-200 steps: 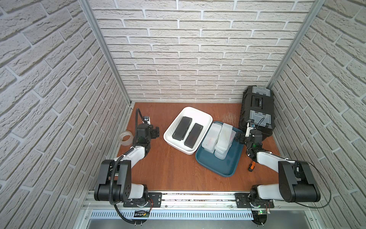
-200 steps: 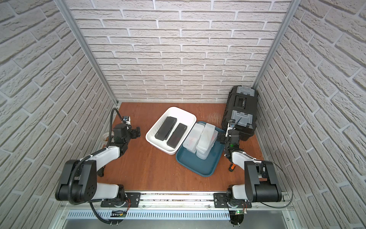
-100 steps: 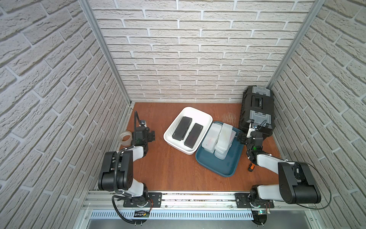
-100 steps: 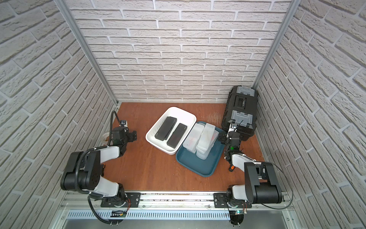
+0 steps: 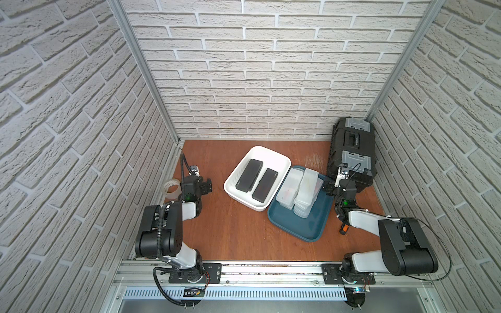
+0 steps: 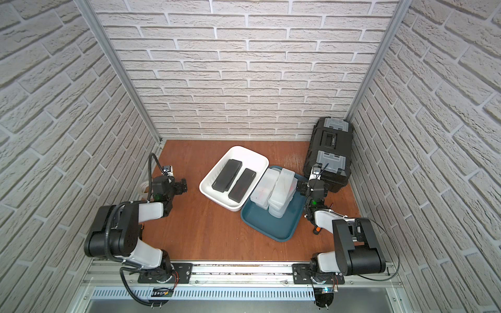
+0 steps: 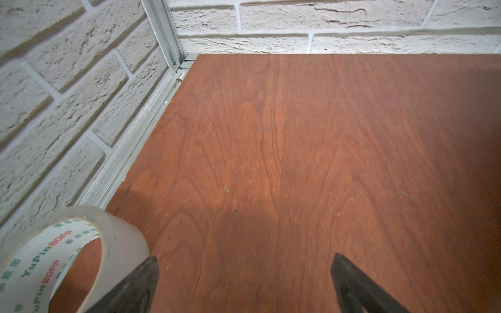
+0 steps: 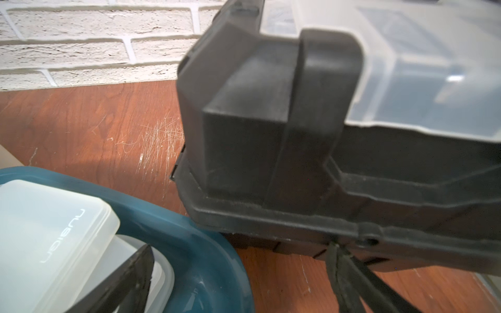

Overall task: Place the pencil cases by color into the storage box
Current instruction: Reset both arms

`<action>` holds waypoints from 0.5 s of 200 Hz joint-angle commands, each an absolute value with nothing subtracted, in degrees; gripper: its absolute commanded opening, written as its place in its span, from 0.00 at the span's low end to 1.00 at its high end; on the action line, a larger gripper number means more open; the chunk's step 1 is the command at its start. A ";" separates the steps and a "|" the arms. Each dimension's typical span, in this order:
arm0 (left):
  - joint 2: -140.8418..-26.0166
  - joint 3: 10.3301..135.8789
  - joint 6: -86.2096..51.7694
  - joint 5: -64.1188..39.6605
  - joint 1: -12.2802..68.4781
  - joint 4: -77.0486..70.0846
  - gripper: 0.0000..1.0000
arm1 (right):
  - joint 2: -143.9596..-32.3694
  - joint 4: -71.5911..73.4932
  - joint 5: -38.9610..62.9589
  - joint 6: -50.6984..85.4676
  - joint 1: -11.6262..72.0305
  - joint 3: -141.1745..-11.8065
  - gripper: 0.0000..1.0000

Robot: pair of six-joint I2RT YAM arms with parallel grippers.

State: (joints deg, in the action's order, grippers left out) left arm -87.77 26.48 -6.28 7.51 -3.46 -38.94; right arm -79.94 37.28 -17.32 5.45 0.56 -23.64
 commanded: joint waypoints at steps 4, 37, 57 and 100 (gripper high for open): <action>-88.47 23.59 -6.43 9.19 -2.53 -48.86 0.98 | -80.02 43.23 -20.41 4.13 1.88 -21.78 0.99; -89.33 21.99 -5.89 11.52 -1.44 -52.51 0.98 | -81.23 44.93 -21.54 0.06 5.07 -21.83 0.99; -90.23 19.95 -4.74 16.08 0.66 -57.32 0.98 | -81.03 47.20 -21.52 0.03 5.19 -20.47 0.99; -90.48 20.26 -4.69 16.08 0.66 -57.27 0.98 | -80.79 51.20 -21.85 -0.18 5.60 -18.13 0.99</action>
State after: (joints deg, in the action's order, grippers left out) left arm -90.30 20.38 -5.50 14.11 0.58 -51.64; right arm -81.17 45.17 -20.75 0.60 5.23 -19.53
